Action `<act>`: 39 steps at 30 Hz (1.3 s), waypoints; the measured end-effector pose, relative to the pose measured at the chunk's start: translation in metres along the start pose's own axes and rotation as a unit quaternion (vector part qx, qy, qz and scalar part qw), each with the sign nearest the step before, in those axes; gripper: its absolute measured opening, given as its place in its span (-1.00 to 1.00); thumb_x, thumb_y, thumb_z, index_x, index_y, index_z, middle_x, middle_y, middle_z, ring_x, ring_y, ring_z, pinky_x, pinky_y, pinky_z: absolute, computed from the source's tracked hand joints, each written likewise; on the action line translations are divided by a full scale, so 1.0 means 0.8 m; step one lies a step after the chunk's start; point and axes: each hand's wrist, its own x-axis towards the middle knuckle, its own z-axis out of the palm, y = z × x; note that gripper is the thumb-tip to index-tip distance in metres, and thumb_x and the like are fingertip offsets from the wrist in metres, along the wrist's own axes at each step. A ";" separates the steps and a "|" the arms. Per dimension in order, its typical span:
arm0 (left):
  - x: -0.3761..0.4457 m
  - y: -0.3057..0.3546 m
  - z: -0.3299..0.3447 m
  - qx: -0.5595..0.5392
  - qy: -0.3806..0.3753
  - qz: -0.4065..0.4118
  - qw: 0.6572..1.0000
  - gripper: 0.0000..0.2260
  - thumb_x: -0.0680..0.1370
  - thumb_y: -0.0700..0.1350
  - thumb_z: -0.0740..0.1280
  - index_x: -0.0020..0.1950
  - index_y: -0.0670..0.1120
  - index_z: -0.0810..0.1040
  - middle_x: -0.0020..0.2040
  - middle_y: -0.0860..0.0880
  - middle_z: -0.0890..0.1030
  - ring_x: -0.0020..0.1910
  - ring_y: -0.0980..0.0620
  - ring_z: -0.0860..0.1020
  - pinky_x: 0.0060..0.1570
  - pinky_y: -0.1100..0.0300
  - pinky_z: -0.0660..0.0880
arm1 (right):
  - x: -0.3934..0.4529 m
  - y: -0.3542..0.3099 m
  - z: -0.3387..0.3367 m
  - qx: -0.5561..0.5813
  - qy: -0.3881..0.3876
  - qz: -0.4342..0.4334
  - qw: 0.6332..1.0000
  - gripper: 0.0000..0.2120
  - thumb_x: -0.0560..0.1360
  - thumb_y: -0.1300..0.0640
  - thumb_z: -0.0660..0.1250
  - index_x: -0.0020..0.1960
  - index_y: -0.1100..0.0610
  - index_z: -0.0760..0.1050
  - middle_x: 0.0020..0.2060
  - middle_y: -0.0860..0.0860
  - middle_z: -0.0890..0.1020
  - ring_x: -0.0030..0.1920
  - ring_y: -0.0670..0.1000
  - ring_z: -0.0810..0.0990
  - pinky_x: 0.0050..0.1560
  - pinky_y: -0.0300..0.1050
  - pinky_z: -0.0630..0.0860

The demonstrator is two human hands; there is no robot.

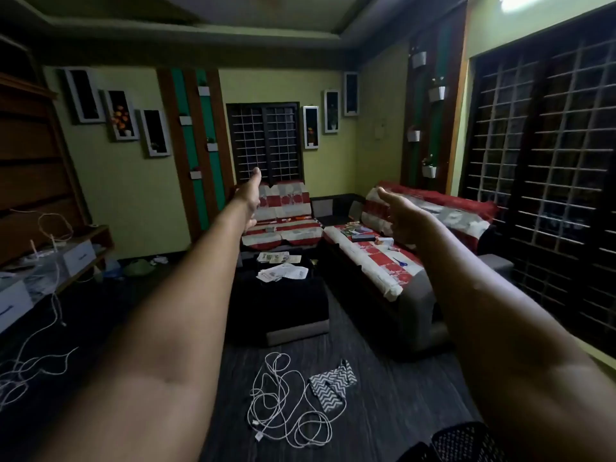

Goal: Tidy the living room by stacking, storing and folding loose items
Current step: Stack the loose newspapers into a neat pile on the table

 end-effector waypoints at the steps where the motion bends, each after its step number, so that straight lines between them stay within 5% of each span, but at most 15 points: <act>1: 0.011 0.000 0.006 -0.011 0.008 0.003 1.000 -0.29 0.57 0.35 -0.06 0.55 -0.11 0.16 0.52 -0.13 0.22 0.50 -0.18 0.17 0.41 -0.08 0.19 | 0.013 0.001 -0.001 0.003 0.004 0.000 1.000 -0.29 0.49 -0.31 0.20 0.45 0.14 0.27 0.39 0.19 0.38 0.39 0.17 0.34 0.45 0.13 0.16; 4: 0.066 -0.007 0.022 -0.009 0.013 -0.008 1.000 -0.29 0.56 0.36 -0.06 0.55 -0.10 0.16 0.53 -0.12 0.21 0.50 -0.17 0.17 0.41 -0.08 0.18 | 0.076 0.007 -0.007 -0.009 0.013 0.011 1.000 -0.19 0.42 -0.36 0.24 0.48 0.12 0.23 0.44 0.19 0.31 0.45 0.19 0.26 0.46 0.17 0.11; 12: 0.227 0.019 0.063 -0.034 0.020 0.001 0.999 -0.31 0.59 0.32 -0.08 0.56 -0.10 0.09 0.55 -0.13 0.16 0.52 -0.17 0.13 0.43 -0.08 0.14 | 0.244 -0.027 -0.008 -0.024 0.004 0.025 0.999 -0.36 0.55 -0.28 0.11 0.46 0.13 0.26 0.40 0.13 0.37 0.39 0.10 0.33 0.41 0.05 0.17; 14: 0.265 0.025 0.068 -0.042 0.029 0.014 0.999 -0.33 0.60 0.31 -0.09 0.57 -0.09 0.08 0.55 -0.13 0.14 0.52 -0.15 0.12 0.44 -0.06 0.13 | 0.288 -0.043 -0.004 -0.033 0.007 0.020 0.999 -0.56 0.58 -0.23 0.10 0.10 0.14 0.44 0.04 0.10 0.53 0.02 0.02 0.54 0.00 -0.16 0.45; 16: 0.301 0.023 0.072 -0.045 0.033 0.012 0.998 -0.34 0.60 0.31 -0.09 0.57 -0.08 0.08 0.56 -0.12 0.12 0.52 -0.15 0.11 0.45 -0.05 0.11 | 0.328 -0.049 0.009 -0.039 0.005 0.014 0.999 -0.62 0.60 -0.19 0.09 -0.05 0.13 0.39 -0.17 0.03 0.48 -0.21 -0.03 0.52 -0.38 -0.25 0.40; 18: 0.333 0.015 0.073 -0.039 0.034 0.003 0.999 -0.33 0.59 0.31 -0.09 0.57 -0.09 0.08 0.56 -0.12 0.12 0.53 -0.15 0.10 0.45 -0.05 0.11 | 0.364 -0.045 0.022 -0.053 -0.011 0.022 0.998 -0.62 0.58 -0.23 0.11 -0.08 0.07 0.45 -0.25 0.01 0.50 -0.29 -0.04 0.55 -0.31 -0.28 0.43; 20: 0.367 0.008 0.071 -0.035 0.041 -0.009 0.998 -0.32 0.59 0.33 -0.10 0.56 -0.08 0.09 0.55 -0.11 0.14 0.52 -0.15 0.12 0.44 -0.05 0.13 | 0.406 -0.036 0.035 -0.043 -0.042 0.036 0.998 -0.47 0.47 -0.37 0.18 -0.36 0.04 0.56 -0.46 -0.04 0.51 -0.53 -0.09 0.46 -0.36 -0.23 0.38; 23: 0.408 -0.001 0.063 -0.031 0.041 -0.013 0.999 -0.33 0.59 0.33 -0.10 0.56 -0.07 0.10 0.55 -0.11 0.16 0.51 -0.16 0.14 0.43 -0.04 0.15 | 0.505 -0.010 0.038 -0.047 -0.053 0.026 0.997 -0.23 0.20 -0.51 0.29 0.10 0.10 0.54 -0.23 -0.04 0.52 -0.42 -0.06 0.39 -0.35 -0.13 0.15; 26: 0.450 -0.007 0.042 -0.038 0.033 0.008 0.999 -0.36 0.61 0.28 -0.12 0.57 -0.10 0.07 0.54 -0.12 0.17 0.52 -0.14 0.13 0.45 -0.03 0.11 | 0.478 -0.034 0.086 -0.074 -0.033 0.043 0.996 -0.47 0.44 -0.39 0.18 0.04 0.07 0.39 -0.32 -0.05 0.39 -0.39 -0.09 0.32 -0.37 -0.16 0.20; 29: 0.503 -0.023 -0.004 -0.035 0.040 0.015 0.998 -0.36 0.62 0.27 -0.12 0.57 -0.10 0.07 0.54 -0.12 0.18 0.52 -0.14 0.14 0.45 -0.02 0.11 | 0.500 -0.047 0.144 -0.056 -0.026 0.030 0.998 -0.56 0.59 -0.21 0.11 0.00 0.20 0.36 -0.55 -0.01 0.47 -0.58 -0.12 0.43 -0.51 -0.33 0.38; 31: 0.537 -0.036 -0.039 -0.026 0.041 0.018 0.999 -0.36 0.62 0.27 -0.12 0.57 -0.09 0.07 0.54 -0.11 0.17 0.52 -0.14 0.13 0.45 -0.03 0.09 | 0.523 -0.052 0.189 -0.037 -0.028 0.030 0.998 -0.35 0.55 -0.27 0.14 0.37 0.23 0.30 -0.16 0.07 0.60 -0.17 -0.02 0.60 0.01 -0.25 0.46; 33: 0.568 -0.049 -0.074 -0.021 0.037 0.015 0.999 -0.36 0.61 0.28 -0.11 0.57 -0.09 0.09 0.54 -0.10 0.19 0.52 -0.13 0.13 0.45 -0.03 0.09 | 0.540 -0.055 0.233 -0.038 -0.021 0.029 0.999 -0.24 0.54 -0.28 0.13 0.54 0.18 0.06 0.34 0.12 0.38 0.34 0.13 0.37 0.41 0.00 0.23; 36: 0.622 -0.065 -0.138 -0.005 0.033 0.006 0.999 -0.37 0.61 0.28 -0.10 0.55 -0.10 0.12 0.53 -0.10 0.21 0.52 -0.14 0.13 0.45 -0.04 0.09 | 0.566 -0.065 0.311 -0.023 -0.027 0.020 0.999 -0.35 0.62 -0.16 0.04 0.53 0.24 0.05 0.49 0.18 0.20 0.48 0.18 0.19 0.44 0.01 0.13; 39: 0.672 -0.068 -0.191 0.002 0.022 0.011 1.000 -0.38 0.62 0.26 -0.10 0.55 -0.11 0.11 0.54 -0.10 0.19 0.53 -0.14 0.10 0.48 -0.05 0.06 | 0.601 -0.080 0.373 0.007 -0.030 0.013 0.999 -0.38 0.62 -0.17 0.06 0.50 0.22 0.14 0.43 0.16 0.31 0.39 0.19 0.33 0.34 0.01 0.28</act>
